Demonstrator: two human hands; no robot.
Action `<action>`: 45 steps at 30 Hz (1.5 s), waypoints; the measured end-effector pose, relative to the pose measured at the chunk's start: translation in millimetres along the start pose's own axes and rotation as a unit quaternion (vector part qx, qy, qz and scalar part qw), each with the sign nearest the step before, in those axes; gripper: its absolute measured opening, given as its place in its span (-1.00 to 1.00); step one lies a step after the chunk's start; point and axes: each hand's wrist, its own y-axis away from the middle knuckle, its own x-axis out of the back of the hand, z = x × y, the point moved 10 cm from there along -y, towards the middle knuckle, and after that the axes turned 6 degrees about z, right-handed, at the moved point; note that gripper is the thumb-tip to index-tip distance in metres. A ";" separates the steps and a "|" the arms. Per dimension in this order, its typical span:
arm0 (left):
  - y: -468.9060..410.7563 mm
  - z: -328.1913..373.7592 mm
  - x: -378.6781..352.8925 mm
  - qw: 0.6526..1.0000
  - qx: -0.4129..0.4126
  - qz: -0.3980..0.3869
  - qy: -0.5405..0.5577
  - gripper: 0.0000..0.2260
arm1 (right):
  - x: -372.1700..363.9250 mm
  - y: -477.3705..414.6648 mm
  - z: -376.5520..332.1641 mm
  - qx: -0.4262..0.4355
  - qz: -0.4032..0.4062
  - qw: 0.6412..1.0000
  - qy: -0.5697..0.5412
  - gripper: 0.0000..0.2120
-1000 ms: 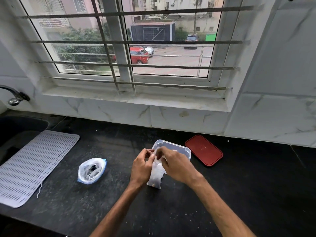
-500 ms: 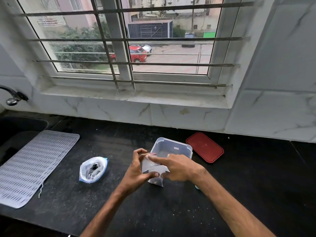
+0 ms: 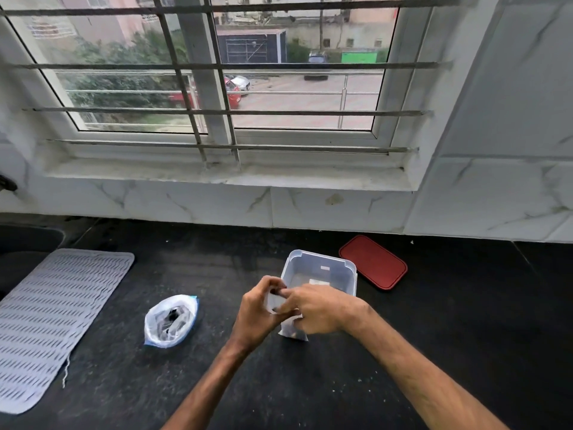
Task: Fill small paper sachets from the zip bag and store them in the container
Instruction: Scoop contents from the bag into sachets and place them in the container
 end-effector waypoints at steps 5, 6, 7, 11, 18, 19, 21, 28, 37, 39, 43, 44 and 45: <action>1.0 -15.9 4.2 1.000 0.010 0.010 0.006 -0.75 | -8.7 -9.3 -5.2 -0.033 0.014 0.999 0.006 -0.60; 1.4 -21.9 6.0 1.000 0.019 0.010 0.004 -0.77 | -9.0 -10.5 -5.6 -0.043 0.024 0.999 0.018 -0.56; 2.0 -25.5 7.9 1.000 0.028 0.014 0.005 -0.78 | -8.9 -12.0 -4.8 -0.051 0.033 0.998 0.024 -0.55; 5.6 -31.6 16.9 0.995 0.067 0.050 0.059 -0.71 | -5.3 -22.8 -11.5 -0.043 0.079 0.996 -0.006 -0.75; 32.7 -45.2 6.3 0.996 0.061 0.015 0.068 -0.55 | -1.4 -14.6 -17.5 -0.047 0.191 0.974 0.110 -0.84; 40.3 -45.6 0.9 0.996 0.056 0.001 0.063 -0.54 | -5.5 -11.9 -12.8 -0.056 0.200 0.972 0.110 -0.82; 53.8 -45.4 -8.9 0.997 0.051 -0.025 0.061 -0.48 | -14.3 -7.6 -2.9 -0.070 0.210 0.970 0.099 -0.79; 72.6 -75.1 -17.3 0.993 0.098 -0.060 0.023 -0.33 | -66.0 5.0 25.9 -0.116 0.184 0.976 0.029 -0.71; 72.6 -85.0 -14.1 0.989 0.121 -0.078 -0.016 -0.33 | -71.4 9.4 42.0 -0.132 0.236 0.963 -0.005 -0.60; 70.0 -85.1 -10.6 0.990 0.115 -0.074 -0.034 -0.33 | -64.6 13.1 44.4 -0.130 0.255 0.958 -0.013 -0.59; 61.9 -77.5 -6.6 0.992 0.093 -0.063 -0.063 -0.34 | -53.9 24.8 54.3 -0.139 0.287 0.948 -0.013 -0.61; 59.5 -72.9 -6.6 0.993 0.085 -0.057 -0.066 -0.35 | -50.5 31.0 58.4 -0.147 0.303 0.942 -0.015 -0.63; 56.4 -67.1 -4.3 0.994 0.076 -0.044 -0.069 -0.37 | -46.8 38.0 63.4 -0.163 0.323 0.932 -0.020 -0.66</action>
